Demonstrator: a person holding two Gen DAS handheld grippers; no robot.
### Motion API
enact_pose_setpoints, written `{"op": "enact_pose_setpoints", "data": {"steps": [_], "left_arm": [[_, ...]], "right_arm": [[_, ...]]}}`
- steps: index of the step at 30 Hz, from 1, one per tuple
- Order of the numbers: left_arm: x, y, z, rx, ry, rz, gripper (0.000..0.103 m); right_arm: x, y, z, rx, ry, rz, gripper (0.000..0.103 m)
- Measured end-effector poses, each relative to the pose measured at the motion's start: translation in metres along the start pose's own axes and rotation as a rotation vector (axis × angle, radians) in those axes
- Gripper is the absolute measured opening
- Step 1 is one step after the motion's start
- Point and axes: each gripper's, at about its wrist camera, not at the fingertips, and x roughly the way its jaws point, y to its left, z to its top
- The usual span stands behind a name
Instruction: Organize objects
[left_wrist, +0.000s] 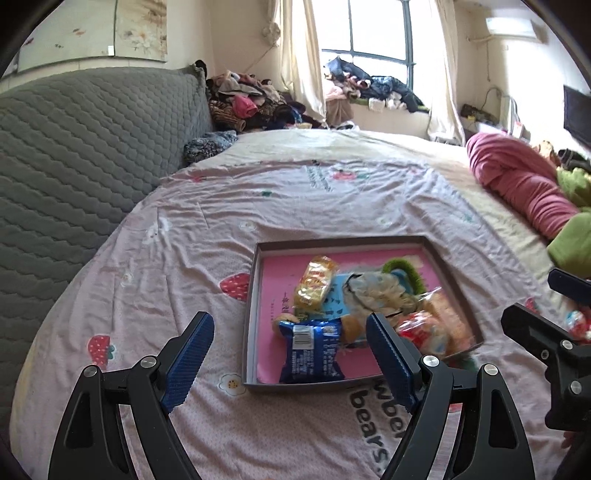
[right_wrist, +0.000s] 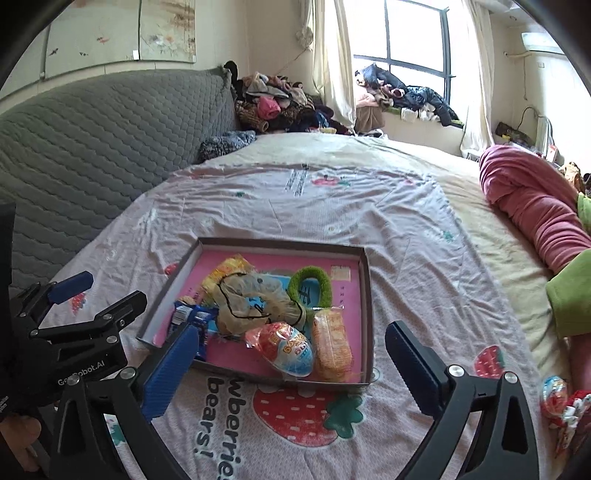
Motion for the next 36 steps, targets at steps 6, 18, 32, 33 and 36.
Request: {"op": "enact_pose_setpoints", "data": {"steps": [6, 18, 32, 33, 36], "left_arm": [[-0.033, 0.001, 0.007, 0.0, -0.025, 0.013, 0.085], [-0.094, -0.003, 0.011, 0.02, -0.061, 0.024, 0.085], [-0.147, -0.006, 0.001, 0.032, -0.097, 0.033, 0.085], [-0.151, -0.006, -0.001, 0.031, -0.1, 0.032, 0.085], [-0.16, -0.005, -0.004, 0.031, -0.105, 0.036, 0.085]], "right_arm": [[-0.034, 0.001, 0.009, 0.002, -0.042, -0.021, 0.102], [-0.092, 0.011, 0.016, -0.033, -0.081, -0.054, 0.102], [-0.139, 0.019, 0.009, -0.041, -0.118, -0.058, 0.102], [-0.142, 0.02, 0.007, -0.043, -0.121, -0.057, 0.102], [-0.151, 0.023, 0.005, -0.048, -0.123, -0.059, 0.102]]}}
